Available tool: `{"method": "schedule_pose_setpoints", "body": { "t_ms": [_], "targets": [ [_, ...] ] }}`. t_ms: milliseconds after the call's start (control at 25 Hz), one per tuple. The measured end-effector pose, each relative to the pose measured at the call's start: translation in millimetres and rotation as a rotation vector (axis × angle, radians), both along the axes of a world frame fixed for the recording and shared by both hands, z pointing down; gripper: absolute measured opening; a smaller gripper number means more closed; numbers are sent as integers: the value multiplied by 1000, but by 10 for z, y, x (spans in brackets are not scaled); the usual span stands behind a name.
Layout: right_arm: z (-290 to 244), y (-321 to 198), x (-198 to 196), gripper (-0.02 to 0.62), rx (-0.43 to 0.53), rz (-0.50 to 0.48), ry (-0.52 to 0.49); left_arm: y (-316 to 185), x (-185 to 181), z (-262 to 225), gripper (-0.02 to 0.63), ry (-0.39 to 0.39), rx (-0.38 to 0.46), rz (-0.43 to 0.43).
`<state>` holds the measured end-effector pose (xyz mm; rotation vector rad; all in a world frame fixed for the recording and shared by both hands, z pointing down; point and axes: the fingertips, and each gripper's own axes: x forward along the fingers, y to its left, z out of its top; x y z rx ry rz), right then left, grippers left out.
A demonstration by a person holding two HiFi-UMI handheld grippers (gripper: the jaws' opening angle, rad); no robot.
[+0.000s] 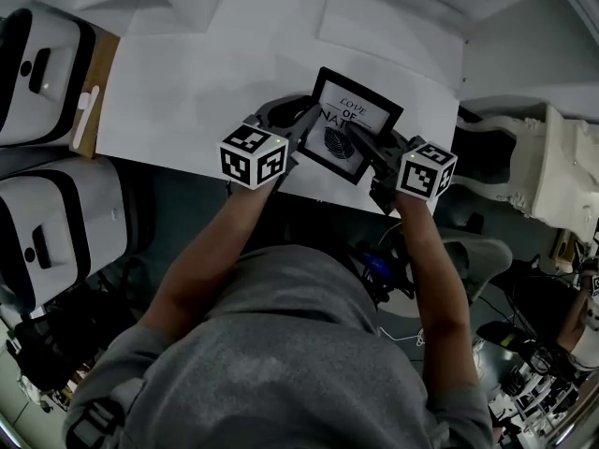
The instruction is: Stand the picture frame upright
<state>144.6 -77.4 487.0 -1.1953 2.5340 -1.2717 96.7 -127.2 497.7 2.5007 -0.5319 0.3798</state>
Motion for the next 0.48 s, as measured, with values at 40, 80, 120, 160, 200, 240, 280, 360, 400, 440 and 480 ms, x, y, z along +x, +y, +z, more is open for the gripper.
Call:
{"method": "schedule_pose_setpoints", "body": {
  "t_ms": [40,80,120,160,200,240,280,360,400,440,480],
  "targets": [
    [-43,-1,-2,35,13,1,5,-5,-5,-46,71,5,10,-1],
    [-89,-3,-3,35,27,1,13,-11,-12,-93,71,9,19,-4],
    [-136,-8,-4,34,41,2,22,-20,-18,-141,71,13,27,-8],
    [-182,-15,-5,35,52,2,32,-32,-24,-189,71,14,38,-12],
    [-222,-23,-6,35,61,2,43,-46,-29,-233,69,12,52,-15],
    [-255,-32,-6,35,69,0,56,-60,-33,-270,69,10,64,-17],
    [-283,-38,-1,35,78,-1,70,-73,-36,-302,69,8,75,-20],
    [-332,-38,34,37,97,4,96,-91,-42,-347,69,3,94,-26],
    [-356,-31,64,37,106,9,103,-96,-46,-363,69,0,102,-28],
    [-385,-22,94,37,114,14,105,-98,-51,-377,69,1,109,-29],
    [-421,-14,118,37,122,19,107,-97,-59,-394,69,4,111,-29]
  ]
}}
